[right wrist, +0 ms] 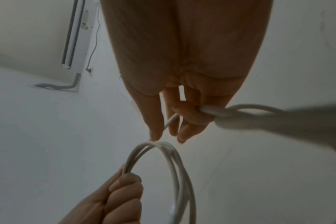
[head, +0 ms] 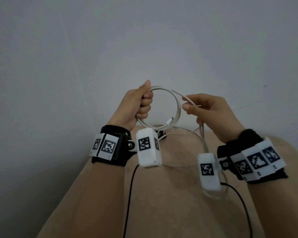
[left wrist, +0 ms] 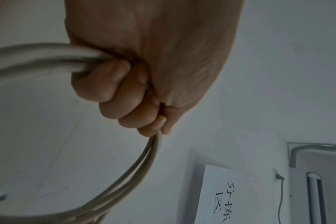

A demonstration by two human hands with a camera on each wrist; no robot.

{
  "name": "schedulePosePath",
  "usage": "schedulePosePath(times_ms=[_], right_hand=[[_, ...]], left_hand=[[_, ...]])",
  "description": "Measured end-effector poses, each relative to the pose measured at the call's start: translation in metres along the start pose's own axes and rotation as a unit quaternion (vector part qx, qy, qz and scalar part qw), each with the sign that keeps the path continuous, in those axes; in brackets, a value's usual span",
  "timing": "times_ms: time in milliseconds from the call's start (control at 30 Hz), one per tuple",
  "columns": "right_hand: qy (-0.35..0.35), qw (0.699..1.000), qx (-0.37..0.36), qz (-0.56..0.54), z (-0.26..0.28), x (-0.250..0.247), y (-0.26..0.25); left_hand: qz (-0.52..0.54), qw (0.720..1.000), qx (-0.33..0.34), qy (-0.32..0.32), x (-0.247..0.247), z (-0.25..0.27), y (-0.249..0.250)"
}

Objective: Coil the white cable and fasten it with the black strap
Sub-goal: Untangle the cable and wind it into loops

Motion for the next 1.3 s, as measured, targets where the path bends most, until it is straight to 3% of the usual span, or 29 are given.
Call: schedulePosePath(times_ms=[267, 400, 700, 900, 1033, 1200, 1300], right_hand=[[-0.021, 0.999, -0.024, 0.024, 0.002, 0.019, 0.002], [0.011, 0.999, -0.036, 0.025, 0.001, 0.021, 0.003], [0.041, 0.999, -0.016, 0.01, 0.0, 0.015, 0.008], [0.03, 0.997, -0.031, 0.069, -0.002, 0.011, 0.012], [-0.019, 0.987, -0.054, 0.152, -0.002, 0.014, 0.016], [-0.095, 0.966, -0.061, 0.234, 0.003, 0.018, 0.013], [-0.122, 0.954, -0.08, 0.264, 0.006, 0.022, 0.01]], left_hand=[[0.141, 0.989, -0.043, -0.01, 0.01, -0.004, -0.002], [0.186, 0.98, -0.064, -0.025, 0.013, -0.005, -0.005], [0.184, 0.977, -0.094, -0.06, 0.012, -0.006, -0.011], [0.118, 0.982, -0.125, -0.081, 0.006, -0.003, -0.014], [-0.022, 0.99, -0.113, -0.081, 0.007, 0.0, -0.016], [-0.217, 0.964, -0.098, -0.117, 0.013, 0.004, -0.019], [-0.266, 0.951, -0.07, -0.142, 0.017, 0.005, -0.019]])
Point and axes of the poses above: each hand's wrist, its own z-axis away from the middle knuckle, its own x-axis out of the palm, y = z × x, the point moved 2 cm from there along -z, towards the middle knuckle, and after that the axes turned 4 degrees about y, right-handed, at the moved point
